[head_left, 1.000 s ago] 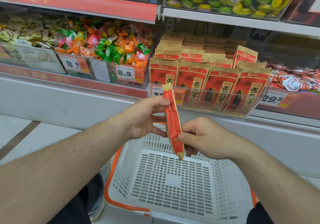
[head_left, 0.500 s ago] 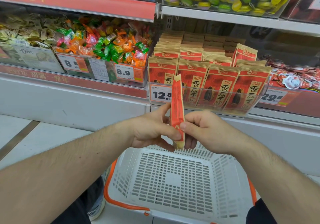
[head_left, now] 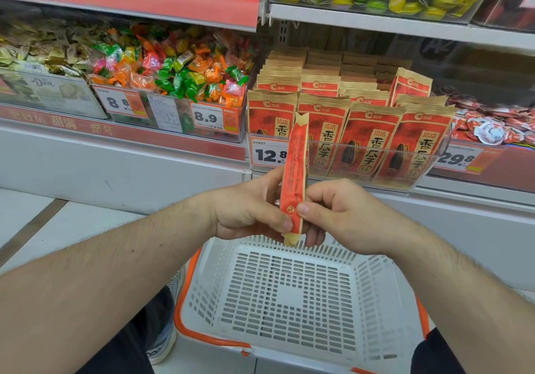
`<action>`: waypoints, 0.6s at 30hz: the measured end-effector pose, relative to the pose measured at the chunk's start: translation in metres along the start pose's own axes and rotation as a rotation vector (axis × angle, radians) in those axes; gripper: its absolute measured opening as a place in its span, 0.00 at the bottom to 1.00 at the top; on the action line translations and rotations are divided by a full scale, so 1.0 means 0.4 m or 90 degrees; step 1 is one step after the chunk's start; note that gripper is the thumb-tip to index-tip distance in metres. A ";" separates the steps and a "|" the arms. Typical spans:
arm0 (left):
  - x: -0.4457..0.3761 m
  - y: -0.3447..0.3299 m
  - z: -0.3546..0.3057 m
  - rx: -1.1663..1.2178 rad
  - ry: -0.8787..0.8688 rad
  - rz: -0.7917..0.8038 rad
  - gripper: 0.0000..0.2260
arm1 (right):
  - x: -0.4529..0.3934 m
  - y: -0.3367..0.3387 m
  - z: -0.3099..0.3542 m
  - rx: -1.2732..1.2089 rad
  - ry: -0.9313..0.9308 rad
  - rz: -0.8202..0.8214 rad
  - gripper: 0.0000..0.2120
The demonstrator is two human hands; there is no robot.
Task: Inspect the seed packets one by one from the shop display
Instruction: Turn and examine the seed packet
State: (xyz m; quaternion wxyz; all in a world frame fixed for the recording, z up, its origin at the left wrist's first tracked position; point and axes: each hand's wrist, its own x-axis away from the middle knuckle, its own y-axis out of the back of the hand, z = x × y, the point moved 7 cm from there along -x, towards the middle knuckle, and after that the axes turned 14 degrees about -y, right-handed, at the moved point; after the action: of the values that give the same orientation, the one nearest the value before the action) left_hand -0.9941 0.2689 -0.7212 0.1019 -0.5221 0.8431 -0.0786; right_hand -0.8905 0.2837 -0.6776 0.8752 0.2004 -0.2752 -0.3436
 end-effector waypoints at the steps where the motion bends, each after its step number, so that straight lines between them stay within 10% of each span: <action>1: 0.000 0.002 -0.002 -0.001 -0.002 -0.010 0.32 | 0.000 0.002 0.002 0.000 0.001 -0.008 0.13; 18: -0.001 0.010 -0.008 0.024 -0.029 -0.022 0.37 | 0.008 -0.018 -0.007 0.031 -0.027 0.092 0.08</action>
State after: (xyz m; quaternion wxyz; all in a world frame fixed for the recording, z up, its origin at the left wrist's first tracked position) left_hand -0.9981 0.2709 -0.7190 0.1297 -0.5359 0.8300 -0.0843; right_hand -0.8905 0.2769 -0.6826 0.8867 0.1942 -0.3155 -0.2767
